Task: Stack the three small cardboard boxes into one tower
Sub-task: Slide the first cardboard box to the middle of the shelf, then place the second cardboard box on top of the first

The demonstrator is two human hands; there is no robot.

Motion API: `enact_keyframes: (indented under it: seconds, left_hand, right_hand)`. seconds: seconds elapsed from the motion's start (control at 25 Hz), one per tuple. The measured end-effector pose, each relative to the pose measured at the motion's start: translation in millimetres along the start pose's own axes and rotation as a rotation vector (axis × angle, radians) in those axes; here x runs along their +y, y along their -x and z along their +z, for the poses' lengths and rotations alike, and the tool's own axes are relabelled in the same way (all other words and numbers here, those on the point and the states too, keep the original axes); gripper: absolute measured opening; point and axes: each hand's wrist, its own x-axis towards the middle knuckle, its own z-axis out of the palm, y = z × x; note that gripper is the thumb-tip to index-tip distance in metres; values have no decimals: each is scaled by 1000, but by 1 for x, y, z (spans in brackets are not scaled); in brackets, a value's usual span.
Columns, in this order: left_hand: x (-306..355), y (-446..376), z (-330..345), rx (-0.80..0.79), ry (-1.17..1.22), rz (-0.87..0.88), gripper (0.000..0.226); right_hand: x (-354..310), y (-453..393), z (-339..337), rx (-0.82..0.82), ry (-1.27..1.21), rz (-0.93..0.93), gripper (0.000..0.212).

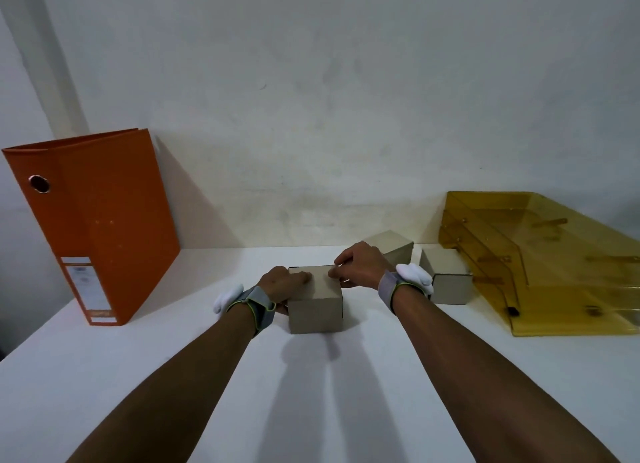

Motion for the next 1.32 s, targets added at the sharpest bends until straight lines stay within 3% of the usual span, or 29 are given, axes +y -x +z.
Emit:
enact_keyframes:
  seconds: [0.28,0.52,0.88,1.08,1.32]
  left_hand:
    - [-3,-6,2,23,-100,21,53]
    - [7,-17,-7,162,-326,131,80]
    - [53,-41,20,244,-415,332,65]
    - [87,-73,56,193,-418,346,60]
    - [111,-109,101,-5,-234,163,42]
  right_hand:
    - [6,2,-1,-24,21,16,36]
    - [4,-4,-20,43,174,-51,35]
    - [17,-39,-75,189,481,-94,35]
    - [44,-78,-103,231,564,-21,41]
    - [76,-119,-117,204,642,69,54]
